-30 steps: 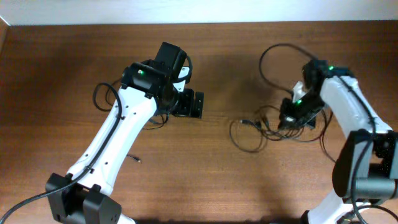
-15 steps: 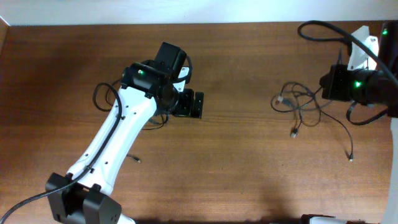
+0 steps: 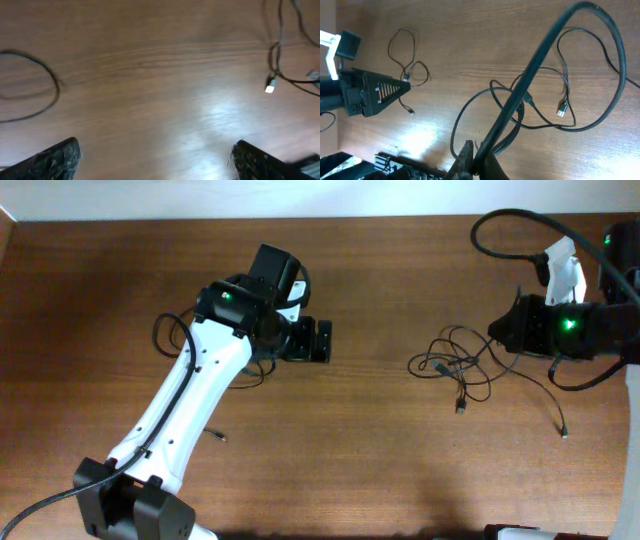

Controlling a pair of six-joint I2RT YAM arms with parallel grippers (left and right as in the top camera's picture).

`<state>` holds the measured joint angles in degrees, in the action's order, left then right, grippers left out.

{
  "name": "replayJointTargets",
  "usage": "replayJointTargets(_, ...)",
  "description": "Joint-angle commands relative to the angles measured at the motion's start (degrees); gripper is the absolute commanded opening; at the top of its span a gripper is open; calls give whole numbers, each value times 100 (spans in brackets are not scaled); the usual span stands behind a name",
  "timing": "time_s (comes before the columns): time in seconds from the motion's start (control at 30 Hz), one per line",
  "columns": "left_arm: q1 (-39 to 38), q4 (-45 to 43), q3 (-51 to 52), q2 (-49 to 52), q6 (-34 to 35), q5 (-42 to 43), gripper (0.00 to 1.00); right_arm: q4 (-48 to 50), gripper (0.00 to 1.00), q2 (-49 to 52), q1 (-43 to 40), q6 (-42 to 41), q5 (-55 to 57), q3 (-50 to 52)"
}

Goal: Untangle cables

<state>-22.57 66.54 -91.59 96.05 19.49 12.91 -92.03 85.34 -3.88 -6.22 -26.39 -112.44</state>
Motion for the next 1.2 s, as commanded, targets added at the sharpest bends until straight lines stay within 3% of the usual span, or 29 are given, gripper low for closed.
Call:
replayJointTargets(0.0, -70, 9, 44, 26, 1213, 1091, 99, -9, 4, -4, 11, -385, -168, -22)
replayJointTargets(0.07, -70, -450, 70, 26, 1823, 2957, 99, -7, 4, 0, 11, -627, -170, -22)
replayJointTargets(0.13, -70, -802, 70, 26, 2243, 3512, 98, -17, 4, 0, 11, -632, -323, -22)
replayJointTargets(0.17, -90, -966, 70, 26, 2664, 3698, 89, -17, 4, 0, 11, -632, -553, -22)
replayJointTargets(0.33, -570, -1346, 70, 26, 3394, 3707, 84, 79, 4, 0, 11, -603, -1440, -22)
replayJointTargets(0.43, -721, -1429, 70, 26, 3429, 3705, 84, 247, 4, 0, 11, 195, -2024, -22)
replayJointTargets(0.6, -1005, -1399, 70, 26, 3359, 3766, 68, 857, 4, 0, 11, 557, -2291, -22)
replayJointTargets(0.63, -1088, -1397, 70, 26, 3353, 3661, 59, 1008, 4, 0, 9, 560, -2291, -22)
replayJointTargets(0.7, -1250, -1351, 70, 26, 3270, 2944, 49, 1143, 4, 0, 9, 557, -2243, -22)
replayJointTargets(0.8, -1648, -699, 72, 26, 3274, 195, 40, 1126, 4, 0, 9, 538, -1622, -22)
replayJointTargets(0.87, -1832, -216, 72, 26, 3274, -1086, 39, 1128, 4, 0, 9, 538, -1486, -22)
replayJointTargets(1.07, -1934, 894, 83, 79, 3274, -2704, 38, 1130, 4, 31, 4, 538, -1488, -22)
replayJointTargets(1.17, -1930, 1058, 83, 81, 3274, -2837, 39, 1128, 4, 31, 4, 538, -1486, -22)
